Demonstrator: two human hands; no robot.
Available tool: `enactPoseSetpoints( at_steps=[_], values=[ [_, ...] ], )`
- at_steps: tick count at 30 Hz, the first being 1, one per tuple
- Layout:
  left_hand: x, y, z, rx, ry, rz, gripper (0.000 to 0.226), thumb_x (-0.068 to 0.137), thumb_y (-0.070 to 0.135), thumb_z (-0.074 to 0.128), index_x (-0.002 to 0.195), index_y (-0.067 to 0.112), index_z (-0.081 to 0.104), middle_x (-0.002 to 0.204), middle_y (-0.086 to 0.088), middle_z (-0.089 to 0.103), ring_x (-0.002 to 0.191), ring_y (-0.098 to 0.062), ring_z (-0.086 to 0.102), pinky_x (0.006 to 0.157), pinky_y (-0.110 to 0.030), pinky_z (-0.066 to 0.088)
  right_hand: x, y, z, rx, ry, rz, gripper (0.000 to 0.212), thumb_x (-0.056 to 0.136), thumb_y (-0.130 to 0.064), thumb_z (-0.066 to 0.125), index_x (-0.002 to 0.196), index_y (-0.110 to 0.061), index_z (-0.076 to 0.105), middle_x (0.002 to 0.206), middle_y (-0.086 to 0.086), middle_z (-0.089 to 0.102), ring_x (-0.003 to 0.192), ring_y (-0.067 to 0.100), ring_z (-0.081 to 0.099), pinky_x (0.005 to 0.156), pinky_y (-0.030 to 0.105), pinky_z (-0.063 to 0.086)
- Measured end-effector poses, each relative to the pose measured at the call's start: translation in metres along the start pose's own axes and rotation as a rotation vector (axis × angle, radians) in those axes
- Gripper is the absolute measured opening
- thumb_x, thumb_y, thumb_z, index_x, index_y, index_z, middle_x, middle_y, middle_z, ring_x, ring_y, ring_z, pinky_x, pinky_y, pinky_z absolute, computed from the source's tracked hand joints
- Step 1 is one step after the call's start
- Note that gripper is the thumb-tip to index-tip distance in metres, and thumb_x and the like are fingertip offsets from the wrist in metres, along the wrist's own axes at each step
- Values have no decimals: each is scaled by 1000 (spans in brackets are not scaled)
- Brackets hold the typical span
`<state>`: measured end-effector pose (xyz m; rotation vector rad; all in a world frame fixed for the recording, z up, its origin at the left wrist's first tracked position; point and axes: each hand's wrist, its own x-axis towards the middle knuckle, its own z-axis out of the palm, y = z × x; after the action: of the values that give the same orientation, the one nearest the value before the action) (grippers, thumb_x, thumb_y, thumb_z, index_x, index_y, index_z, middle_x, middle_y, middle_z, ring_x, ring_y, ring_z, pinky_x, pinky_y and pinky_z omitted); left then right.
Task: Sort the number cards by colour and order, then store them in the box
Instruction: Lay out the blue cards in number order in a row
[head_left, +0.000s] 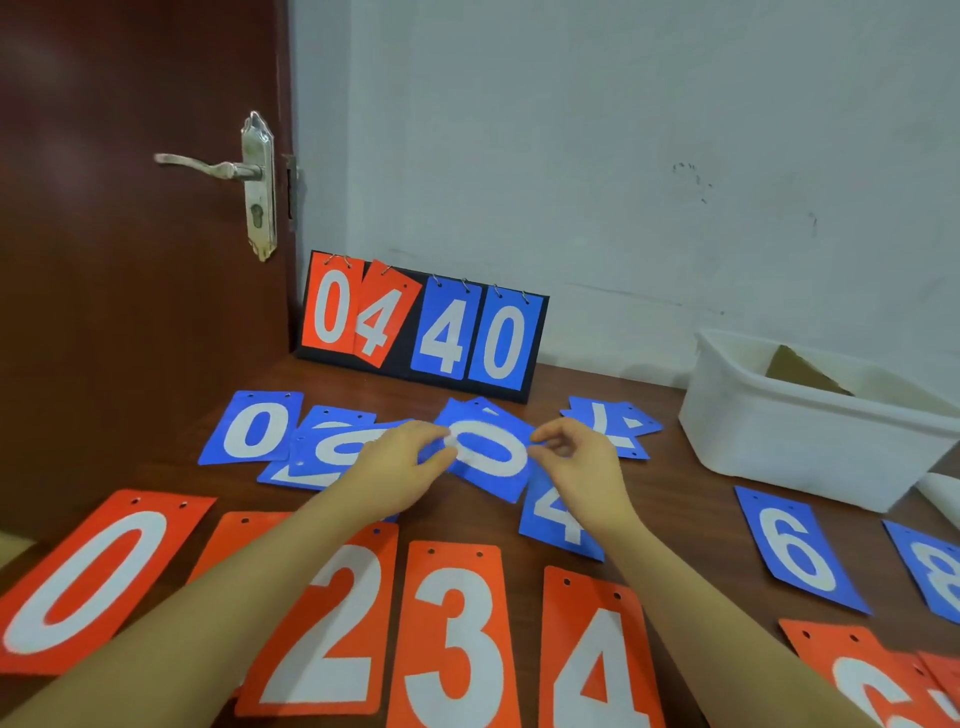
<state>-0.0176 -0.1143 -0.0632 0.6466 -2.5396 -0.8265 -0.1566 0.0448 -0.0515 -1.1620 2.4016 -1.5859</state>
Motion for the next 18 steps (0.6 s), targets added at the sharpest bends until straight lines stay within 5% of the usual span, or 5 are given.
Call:
enactPoseSetpoints(
  at_steps=[5, 10, 13, 15, 18],
  values=[
    [7, 18, -3, -61, 216, 59, 73, 86, 40, 58, 145, 21, 20, 150, -3, 27, 136, -22, 28, 110, -44, 27, 2, -13, -13, 69, 61, -166, 32, 88, -2, 52, 108, -27, 54, 97, -12, 57, 72, -3, 51, 64, 12, 46],
    [11, 34, -10, -116, 380, 217, 66, 84, 24, 65, 139, 29, 29, 140, 1, 39, 127, -16, 39, 106, -39, 30, 19, -28, -21, 84, 51, -212, 29, 90, -3, 51, 107, -25, 60, 83, -6, 58, 63, 3, 51, 58, 14, 46],
    [12, 33, -19, -444, 470, 89, 64, 82, 10, 67, 134, 27, 33, 108, 12, 55, 94, 2, 59, 77, -22, 56, 25, -30, -14, 192, 104, -144, 27, 89, -3, 52, 103, -25, 59, 81, -2, 57, 64, 9, 53, 55, 20, 47],
    [13, 25, -28, -552, 522, -4, 68, 81, 12, 69, 134, 25, 29, 92, 9, 57, 78, -1, 61, 58, -15, 49, 28, -34, -5, 289, 158, -84, 26, 88, -4, 55, 98, -28, 57, 82, 4, 56, 66, 12, 54, 56, 19, 48],
    [12, 13, -38, -704, 468, -77, 58, 79, 18, 71, 125, 22, 35, 91, 2, 65, 83, -6, 64, 64, -19, 49, 30, -44, 17, 373, 129, -25, 26, 85, -4, 59, 91, -29, 55, 78, 8, 55, 67, 17, 57, 56, 19, 49]
  ],
)
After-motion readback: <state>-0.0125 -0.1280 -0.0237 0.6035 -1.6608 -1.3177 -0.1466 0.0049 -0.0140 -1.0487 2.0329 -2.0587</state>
